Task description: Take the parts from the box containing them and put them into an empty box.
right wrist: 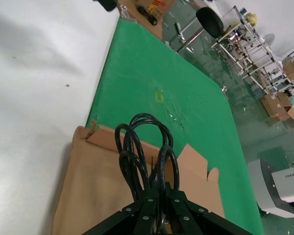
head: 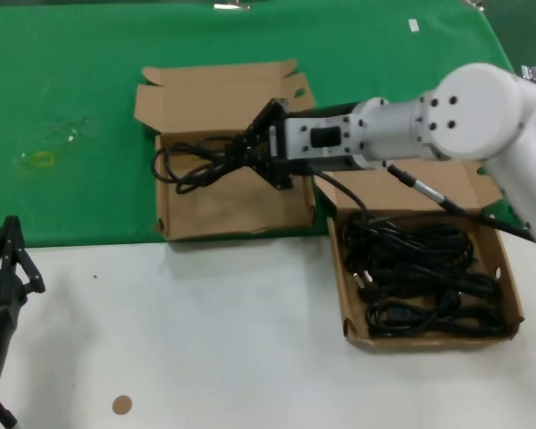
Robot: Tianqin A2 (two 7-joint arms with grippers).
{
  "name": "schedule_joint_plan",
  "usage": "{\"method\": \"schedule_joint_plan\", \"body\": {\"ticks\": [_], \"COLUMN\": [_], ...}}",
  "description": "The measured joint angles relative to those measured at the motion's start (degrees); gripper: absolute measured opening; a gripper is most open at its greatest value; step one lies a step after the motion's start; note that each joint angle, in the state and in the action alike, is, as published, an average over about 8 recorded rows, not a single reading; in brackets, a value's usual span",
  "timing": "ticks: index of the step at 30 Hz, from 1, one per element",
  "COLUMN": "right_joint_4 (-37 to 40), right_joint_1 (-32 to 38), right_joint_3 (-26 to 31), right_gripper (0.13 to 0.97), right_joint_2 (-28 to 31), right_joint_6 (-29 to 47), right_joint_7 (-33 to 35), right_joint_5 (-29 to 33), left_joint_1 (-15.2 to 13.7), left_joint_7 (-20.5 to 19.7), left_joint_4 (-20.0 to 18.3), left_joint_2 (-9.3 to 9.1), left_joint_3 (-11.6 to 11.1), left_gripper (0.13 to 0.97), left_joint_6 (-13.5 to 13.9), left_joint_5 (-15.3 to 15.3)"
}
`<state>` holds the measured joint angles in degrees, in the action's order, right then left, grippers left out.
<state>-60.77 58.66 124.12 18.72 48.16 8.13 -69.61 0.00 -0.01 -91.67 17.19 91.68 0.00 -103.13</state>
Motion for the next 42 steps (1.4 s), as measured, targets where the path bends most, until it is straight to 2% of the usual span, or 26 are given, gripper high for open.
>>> {"method": "schedule_joint_plan", "body": {"ticks": [12,24,33,42], "right_joint_4": [10.1,14.4,15.4,13.5], "right_joint_1": [2.9,4.0,4.3,4.1], "right_joint_3": [0.7,1.0,1.0,0.8], "right_gripper": [0.158,0.166,0.241,0.386], "right_joint_2": [-4.9,-6.2,-6.4,-5.4], "right_joint_6": [-3.8,-5.3,-5.7,-5.5], "right_joint_7": [4.9,7.1,7.9,6.9], "right_joint_5": [-0.3,-0.3,-0.6,-0.5], "left_joint_1": [0.0,0.0,0.0,0.0], "left_joint_7": [0.0,0.0,0.0,0.0], "left_joint_4": [0.0,0.0,0.0,0.0], "left_joint_2": [0.0,0.0,0.0,0.0], "left_joint_3": [0.0,0.0,0.0,0.0], "left_gripper": [0.152,0.152,0.152,0.152], "left_joint_6": [0.0,0.0,0.0,0.0], "left_joint_5": [0.0,0.0,0.0,0.0]}}
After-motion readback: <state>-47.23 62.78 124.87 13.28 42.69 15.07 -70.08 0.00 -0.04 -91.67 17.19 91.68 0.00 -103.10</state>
